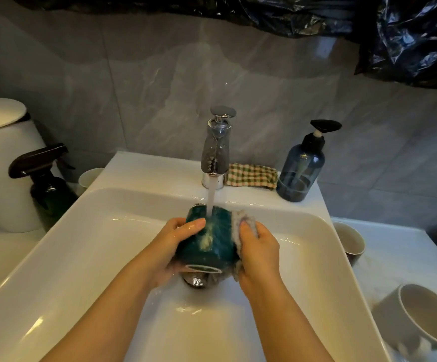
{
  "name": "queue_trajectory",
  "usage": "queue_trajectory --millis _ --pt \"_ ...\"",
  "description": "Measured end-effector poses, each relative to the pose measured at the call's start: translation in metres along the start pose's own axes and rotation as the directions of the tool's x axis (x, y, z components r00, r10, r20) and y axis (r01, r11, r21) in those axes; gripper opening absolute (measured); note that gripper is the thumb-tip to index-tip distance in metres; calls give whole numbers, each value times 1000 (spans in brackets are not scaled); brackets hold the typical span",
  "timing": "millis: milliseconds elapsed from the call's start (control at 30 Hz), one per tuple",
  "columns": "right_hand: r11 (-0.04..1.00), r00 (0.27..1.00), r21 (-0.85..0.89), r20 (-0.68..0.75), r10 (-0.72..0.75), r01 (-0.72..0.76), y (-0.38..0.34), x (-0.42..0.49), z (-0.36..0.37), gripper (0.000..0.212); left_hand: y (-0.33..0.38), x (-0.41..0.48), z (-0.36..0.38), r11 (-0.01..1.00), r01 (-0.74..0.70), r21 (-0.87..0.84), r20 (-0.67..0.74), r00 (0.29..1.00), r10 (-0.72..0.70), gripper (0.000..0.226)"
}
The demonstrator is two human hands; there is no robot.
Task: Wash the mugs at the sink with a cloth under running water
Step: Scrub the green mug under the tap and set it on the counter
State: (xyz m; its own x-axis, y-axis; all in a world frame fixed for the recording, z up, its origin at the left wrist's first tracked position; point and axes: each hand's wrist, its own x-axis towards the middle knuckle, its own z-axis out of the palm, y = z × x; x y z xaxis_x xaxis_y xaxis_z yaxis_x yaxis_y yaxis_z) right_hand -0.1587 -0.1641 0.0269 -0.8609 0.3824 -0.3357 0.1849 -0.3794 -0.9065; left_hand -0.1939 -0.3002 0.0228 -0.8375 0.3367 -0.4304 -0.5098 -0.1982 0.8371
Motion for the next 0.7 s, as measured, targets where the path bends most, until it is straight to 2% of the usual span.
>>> queue_trajectory --millis 67,167,233,300,367,467,600,700 --pt "997 996 70 -85 17 -11 0 3 1 27 -2 -3 5 996 -7 -91 40 999 10 73" --pt "997 993 55 -113 -39 45 2 4 3 27 -13 -1 21 953 -74 -294 -96 994 48 78" --pt "998 994 26 -97 -56 59 6 2 6 26 -16 -2 26 883 -71 -465 -160 987 -5 62" --pt "997 997 24 -34 -76 77 3 0 7 27 -12 -4 24 827 -27 -562 -152 986 -70 39" --pt "993 993 -33 27 -115 116 -2 -1 6 29 -7 -6 16 804 24 -594 -109 988 -110 36" --pt "990 992 -81 -41 -119 116 -11 3 -1 15 2 -7 2 812 118 -572 -9 989 -151 39" --pt "992 971 -25 -207 -124 121 -20 12 -15 33 10 -11 -8 828 228 -512 82 973 -217 32" --pt "986 971 -40 -168 -169 164 -20 11 -11 35 4 -10 -9 835 276 -476 130 961 -244 32"
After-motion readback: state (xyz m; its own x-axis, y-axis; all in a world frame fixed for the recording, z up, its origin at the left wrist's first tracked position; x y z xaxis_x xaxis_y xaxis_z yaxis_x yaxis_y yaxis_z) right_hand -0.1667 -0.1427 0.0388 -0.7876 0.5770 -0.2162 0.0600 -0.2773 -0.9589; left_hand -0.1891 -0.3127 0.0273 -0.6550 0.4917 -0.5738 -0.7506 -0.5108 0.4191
